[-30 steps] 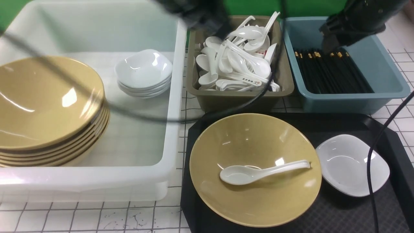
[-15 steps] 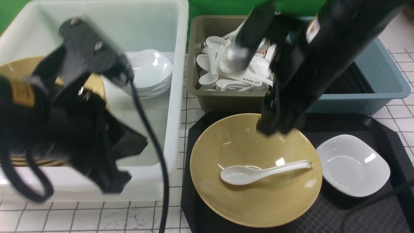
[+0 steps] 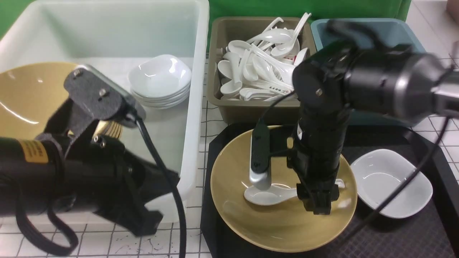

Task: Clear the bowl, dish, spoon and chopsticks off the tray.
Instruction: Use the right arm to grab the soup spoon in the middle, then use the right arm to put the soup spoon into the small storage box in the middle

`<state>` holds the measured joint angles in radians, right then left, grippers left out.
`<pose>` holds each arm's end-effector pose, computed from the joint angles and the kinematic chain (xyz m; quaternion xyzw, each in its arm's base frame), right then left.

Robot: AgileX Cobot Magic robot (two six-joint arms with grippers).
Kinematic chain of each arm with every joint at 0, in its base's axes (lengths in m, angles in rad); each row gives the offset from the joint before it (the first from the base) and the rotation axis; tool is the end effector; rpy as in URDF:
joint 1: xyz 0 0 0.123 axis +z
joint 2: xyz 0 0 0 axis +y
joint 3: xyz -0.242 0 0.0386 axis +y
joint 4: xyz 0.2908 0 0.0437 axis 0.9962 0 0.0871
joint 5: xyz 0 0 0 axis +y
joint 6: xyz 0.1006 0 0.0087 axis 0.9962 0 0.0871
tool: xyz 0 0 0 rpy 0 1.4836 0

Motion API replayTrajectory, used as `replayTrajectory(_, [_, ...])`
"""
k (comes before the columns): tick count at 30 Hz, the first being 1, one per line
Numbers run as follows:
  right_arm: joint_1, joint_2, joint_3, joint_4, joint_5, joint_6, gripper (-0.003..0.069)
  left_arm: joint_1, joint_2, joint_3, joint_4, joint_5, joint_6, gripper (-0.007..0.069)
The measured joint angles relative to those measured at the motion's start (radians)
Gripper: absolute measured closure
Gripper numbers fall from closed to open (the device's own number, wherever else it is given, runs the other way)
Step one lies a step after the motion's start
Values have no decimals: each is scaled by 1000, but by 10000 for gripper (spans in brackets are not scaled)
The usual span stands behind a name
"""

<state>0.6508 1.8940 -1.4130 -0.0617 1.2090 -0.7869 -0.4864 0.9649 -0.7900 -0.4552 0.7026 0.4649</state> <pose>0.3124 0.2306 0.1437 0.6667 -0.7446 0.0275 0.0179 0.2159 -0.1467 0.2711 0.3203 0.8485 -0.2043 0.3684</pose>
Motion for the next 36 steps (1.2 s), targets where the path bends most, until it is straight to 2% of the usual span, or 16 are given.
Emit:
replayTrajectory(3, [0,31,0,-8,-9,-6,232,0,0,0,-11,-45,0,631])
replayTrajectory(5, [0,43,0,-14,-15,-7,303,0,0,0,-14,-74,1,631])
replayTrajectory(9, [-1,44,-46,-23,-4,-4,513,1,9,0,-17,-117,1,631])
replayTrajectory(14, [-2,44,-167,-47,6,24,503,13,46,-13,-7,-164,-12,631])
replayTrajectory(20, [-55,44,-388,-55,-13,87,503,159,151,-152,22,-160,-51,631])
replayTrajectory(22, [-102,44,-459,-58,-123,170,503,234,215,-250,23,-151,-51,631])
replayTrajectory(24, [-136,44,-482,-60,-260,266,503,263,253,-304,21,-148,-51,631])
replayTrajectory(31, [-225,121,-489,-60,-685,563,503,270,376,-389,-37,-130,-16,631])
replayTrajectory(33, [-235,153,-489,-60,-738,602,500,270,400,-390,-53,-112,10,631])
replayTrajectory(36, [-245,224,-489,-60,-779,648,455,270,431,-390,-86,-76,68,631])
